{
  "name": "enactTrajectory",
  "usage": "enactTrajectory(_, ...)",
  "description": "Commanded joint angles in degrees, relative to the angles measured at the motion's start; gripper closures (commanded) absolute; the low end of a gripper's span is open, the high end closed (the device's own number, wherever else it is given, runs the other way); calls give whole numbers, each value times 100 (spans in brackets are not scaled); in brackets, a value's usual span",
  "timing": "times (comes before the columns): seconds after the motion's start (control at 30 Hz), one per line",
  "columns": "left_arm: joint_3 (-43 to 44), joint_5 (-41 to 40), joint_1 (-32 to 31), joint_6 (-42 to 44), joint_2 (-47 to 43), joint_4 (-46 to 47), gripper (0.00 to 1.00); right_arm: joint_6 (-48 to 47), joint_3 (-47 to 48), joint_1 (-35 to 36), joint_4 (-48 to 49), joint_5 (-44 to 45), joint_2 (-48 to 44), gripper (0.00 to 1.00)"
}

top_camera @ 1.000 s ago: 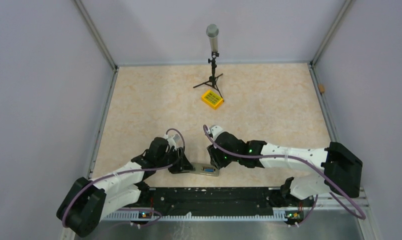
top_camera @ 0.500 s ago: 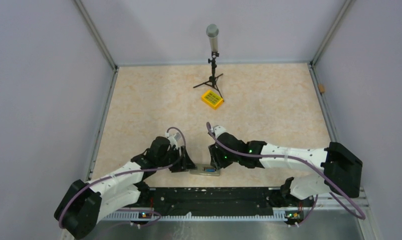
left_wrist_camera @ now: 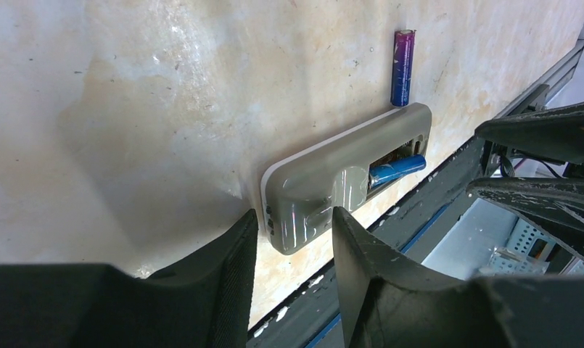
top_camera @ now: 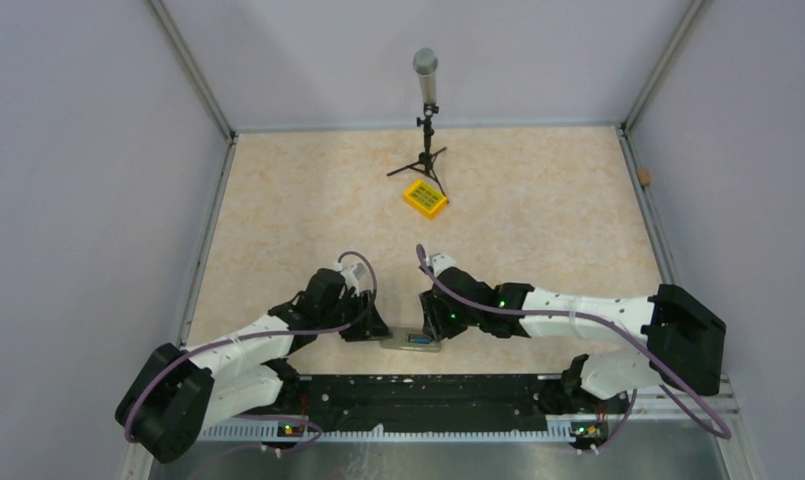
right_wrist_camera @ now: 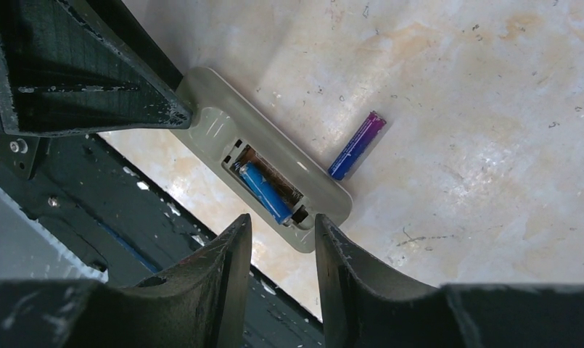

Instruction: Load the batteries into the remote control

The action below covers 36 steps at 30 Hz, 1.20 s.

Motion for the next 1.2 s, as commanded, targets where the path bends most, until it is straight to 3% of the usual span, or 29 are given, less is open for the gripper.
enactTrajectory(0.0, -94, 65, -15, 49, 28, 128, 57, 207, -49, -14, 158, -93, -103, 63)
enactTrajectory(0.37, -268, 133, -78, -79, -96, 256, 63, 567, 1, -17, 159, -411, 190, 69)
enactTrajectory(1.17, -355, 168, -129, -190, -264, 269, 65, 768, 52, -13, 124, -465, 527, 82)
